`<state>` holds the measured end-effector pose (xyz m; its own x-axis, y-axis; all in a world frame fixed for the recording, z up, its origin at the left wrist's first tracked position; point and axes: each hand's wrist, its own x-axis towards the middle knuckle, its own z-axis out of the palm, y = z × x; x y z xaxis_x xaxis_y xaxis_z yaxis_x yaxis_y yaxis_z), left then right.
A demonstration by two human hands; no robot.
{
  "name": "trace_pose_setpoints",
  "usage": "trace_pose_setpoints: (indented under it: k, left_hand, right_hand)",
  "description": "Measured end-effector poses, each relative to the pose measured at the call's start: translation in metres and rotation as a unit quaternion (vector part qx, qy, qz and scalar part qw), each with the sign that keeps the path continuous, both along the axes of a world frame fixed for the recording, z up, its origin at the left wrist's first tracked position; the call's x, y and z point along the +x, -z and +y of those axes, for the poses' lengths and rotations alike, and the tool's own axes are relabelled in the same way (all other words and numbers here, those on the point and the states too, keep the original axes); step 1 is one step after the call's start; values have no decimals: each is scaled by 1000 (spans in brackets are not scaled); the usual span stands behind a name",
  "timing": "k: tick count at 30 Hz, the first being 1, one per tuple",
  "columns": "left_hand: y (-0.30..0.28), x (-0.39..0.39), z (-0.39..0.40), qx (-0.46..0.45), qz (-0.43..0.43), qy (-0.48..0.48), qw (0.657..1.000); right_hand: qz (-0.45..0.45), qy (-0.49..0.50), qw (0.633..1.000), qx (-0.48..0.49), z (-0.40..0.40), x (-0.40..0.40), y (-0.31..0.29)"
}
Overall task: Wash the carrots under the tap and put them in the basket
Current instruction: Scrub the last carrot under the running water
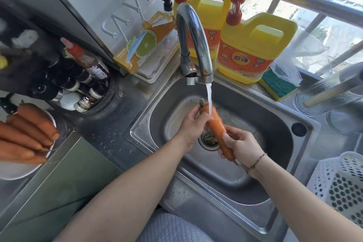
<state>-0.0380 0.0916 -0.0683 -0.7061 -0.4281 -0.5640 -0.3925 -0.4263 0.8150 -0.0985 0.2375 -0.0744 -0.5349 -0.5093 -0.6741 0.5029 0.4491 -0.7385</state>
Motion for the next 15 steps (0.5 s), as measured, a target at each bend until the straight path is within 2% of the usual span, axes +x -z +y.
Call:
trace_pose_setpoints:
  k: [5,11,13,15]
  left_hand:
    - [-1,-3,2,61,-81,-70,992]
    - [7,3,5,7,-12,-28,1000]
    - [8,-1,4,-2,-26,-49,998]
    - [6,-8,2,2,-72,-89,993]
  right_hand:
    - [48,-13,999,8,-7,7,-5]
    - [52,-1,998,18,-4,7,-4]
    - [146,-22,988,42,-5,9,-3]
    - [307,-60,945,97,-6,13,-2]
